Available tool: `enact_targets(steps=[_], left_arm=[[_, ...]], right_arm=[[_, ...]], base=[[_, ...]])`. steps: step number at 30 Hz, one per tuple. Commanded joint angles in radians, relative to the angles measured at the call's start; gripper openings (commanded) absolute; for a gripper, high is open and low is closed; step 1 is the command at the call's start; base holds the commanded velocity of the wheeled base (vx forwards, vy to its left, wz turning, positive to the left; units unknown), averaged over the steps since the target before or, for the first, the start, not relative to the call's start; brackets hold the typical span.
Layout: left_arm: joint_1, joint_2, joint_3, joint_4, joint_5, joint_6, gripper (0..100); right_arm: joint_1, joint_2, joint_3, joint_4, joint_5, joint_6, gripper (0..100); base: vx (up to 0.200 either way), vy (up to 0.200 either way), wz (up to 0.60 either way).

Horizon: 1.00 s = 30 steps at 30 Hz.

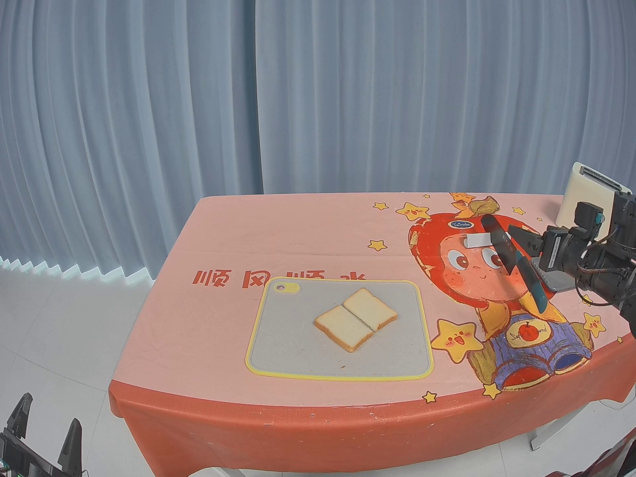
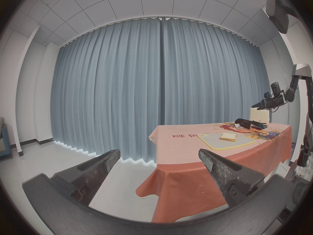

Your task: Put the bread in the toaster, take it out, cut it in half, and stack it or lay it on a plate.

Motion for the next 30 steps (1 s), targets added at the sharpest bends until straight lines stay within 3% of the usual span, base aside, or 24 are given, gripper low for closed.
enact_targets(steps=[1, 8, 13, 30], left_arm=[[0.0, -0.016, 0.018, 0.0, 0.0, 0.0, 100], [0.0, -0.016, 0.018, 0.0, 0.0, 0.0, 100], [0.0, -0.016, 0.018, 0.0, 0.0, 0.0, 100], [0.0, -0.016, 0.018, 0.0, 0.0, 0.0, 100]], right_arm=[[0.037, -0.071, 0.021, 0.001, 0.0, -0.002, 100], [0.061, -0.095, 0.048, -0.001, 0.011, -0.011, 100], [0.127, -0.135, 0.111, -0.001, 0.012, -0.059, 100], [0.258, -0.204, 0.157, -0.001, 0.011, -0.063, 100]], base=[[0.0, 0.0, 0.0], [0.0, 0.0, 0.0], [0.0, 0.0, 0.0], [0.0, 0.0, 0.0]])
